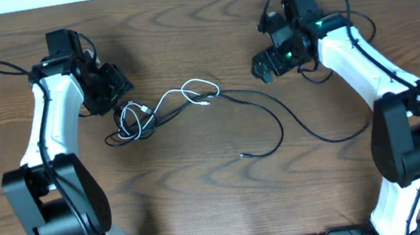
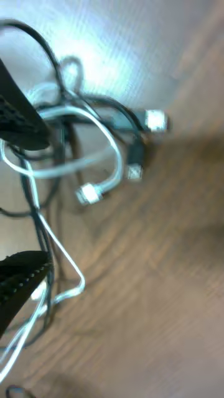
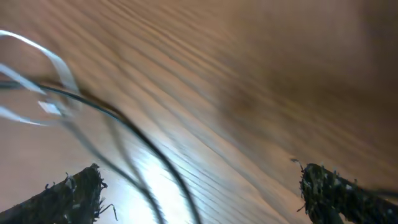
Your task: Untangle cables
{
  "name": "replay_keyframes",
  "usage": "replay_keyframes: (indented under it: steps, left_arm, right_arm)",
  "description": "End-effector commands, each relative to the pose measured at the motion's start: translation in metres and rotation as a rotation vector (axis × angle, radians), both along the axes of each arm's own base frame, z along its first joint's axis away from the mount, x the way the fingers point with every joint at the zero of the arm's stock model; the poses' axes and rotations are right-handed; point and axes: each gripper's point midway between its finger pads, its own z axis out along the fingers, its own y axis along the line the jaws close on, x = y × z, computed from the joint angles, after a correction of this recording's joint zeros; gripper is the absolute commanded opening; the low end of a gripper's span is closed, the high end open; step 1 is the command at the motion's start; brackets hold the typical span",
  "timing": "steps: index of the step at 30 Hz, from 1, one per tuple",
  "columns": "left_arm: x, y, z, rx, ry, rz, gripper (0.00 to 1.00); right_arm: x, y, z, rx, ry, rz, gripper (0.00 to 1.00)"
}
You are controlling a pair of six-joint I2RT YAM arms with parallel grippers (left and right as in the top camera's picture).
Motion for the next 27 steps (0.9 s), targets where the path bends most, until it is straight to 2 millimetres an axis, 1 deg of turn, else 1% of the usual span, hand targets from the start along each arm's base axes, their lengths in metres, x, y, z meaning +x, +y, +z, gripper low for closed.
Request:
replay_keyframes:
  steps: [1, 2, 5, 7, 8, 10, 12, 13, 14, 16, 17, 19, 22, 23, 24, 27]
  left_arm:
    - [-0.023, 0.037, -0.013, 0.187, 0.124, 0.137, 0.57]
    - [-0.033, 0.050, -0.017, 0.259, 0.166, 0.182, 0.57]
    - [-0.053, 0.075, -0.026, 0.402, 0.231, 0.272, 0.57]
    - [-0.059, 0.084, -0.033, 0.456, 0.241, 0.318, 0.57]
    - [-0.059, 0.088, -0.040, 0.470, 0.230, 0.339, 0.57]
    - [-0.057, 0.086, -0.046, 0.450, 0.215, 0.343, 0.57]
    - [-0.055, 0.078, -0.049, 0.403, 0.210, 0.335, 0.57]
    - [-0.054, 0.074, -0.050, 0.379, 0.210, 0.331, 0.57]
    - [-0.053, 0.069, -0.051, 0.346, 0.209, 0.325, 0.57]
    - [-0.052, 0.060, -0.052, 0.296, 0.210, 0.314, 0.57]
    - [-0.051, 0.056, -0.052, 0.277, 0.210, 0.311, 0.57]
    - [-0.051, 0.055, -0.052, 0.266, 0.210, 0.309, 0.56]
    - [-0.052, 0.053, -0.053, 0.257, 0.215, 0.307, 0.56]
    - [-0.053, 0.050, -0.053, 0.243, 0.221, 0.303, 0.55]
    - [-0.055, 0.047, -0.053, 0.228, 0.232, 0.299, 0.51]
    - [-0.070, 0.040, -0.054, 0.196, 0.295, 0.286, 0.50]
  right_arm:
    - [-0.015, 0.041, 0.019, 0.194, 0.032, 0.109, 0.99]
    - [-0.018, 0.047, 0.021, 0.216, 0.039, 0.128, 0.99]
    - [-0.032, 0.066, 0.014, 0.227, 0.069, 0.175, 0.99]
    - [-0.042, 0.079, 0.008, 0.222, 0.087, 0.208, 0.99]
    - [-0.052, 0.093, 0.005, 0.219, 0.096, 0.242, 0.99]
    - [-0.061, 0.108, 0.004, 0.218, 0.097, 0.280, 0.99]
    - [-0.070, 0.126, 0.005, 0.219, 0.085, 0.321, 0.99]
    - [-0.072, 0.134, 0.005, 0.211, 0.078, 0.315, 0.99]
    - [-0.071, 0.138, 0.004, 0.200, 0.072, 0.296, 0.99]
    - [-0.062, 0.145, 0.001, 0.152, 0.058, 0.168, 0.99]
    - [-0.058, 0.148, -0.001, 0.135, 0.050, 0.100, 0.99]
    - [-0.055, 0.156, -0.001, 0.134, 0.040, 0.029, 0.99]
    - [-0.059, 0.175, -0.002, 0.158, 0.030, 0.019, 0.99]
    - [-0.060, 0.182, -0.006, 0.166, 0.030, 0.022, 0.99]
    - [-0.061, 0.187, -0.008, 0.172, 0.030, 0.025, 0.99]
    - [-0.067, 0.199, -0.025, 0.167, 0.049, 0.040, 0.99]
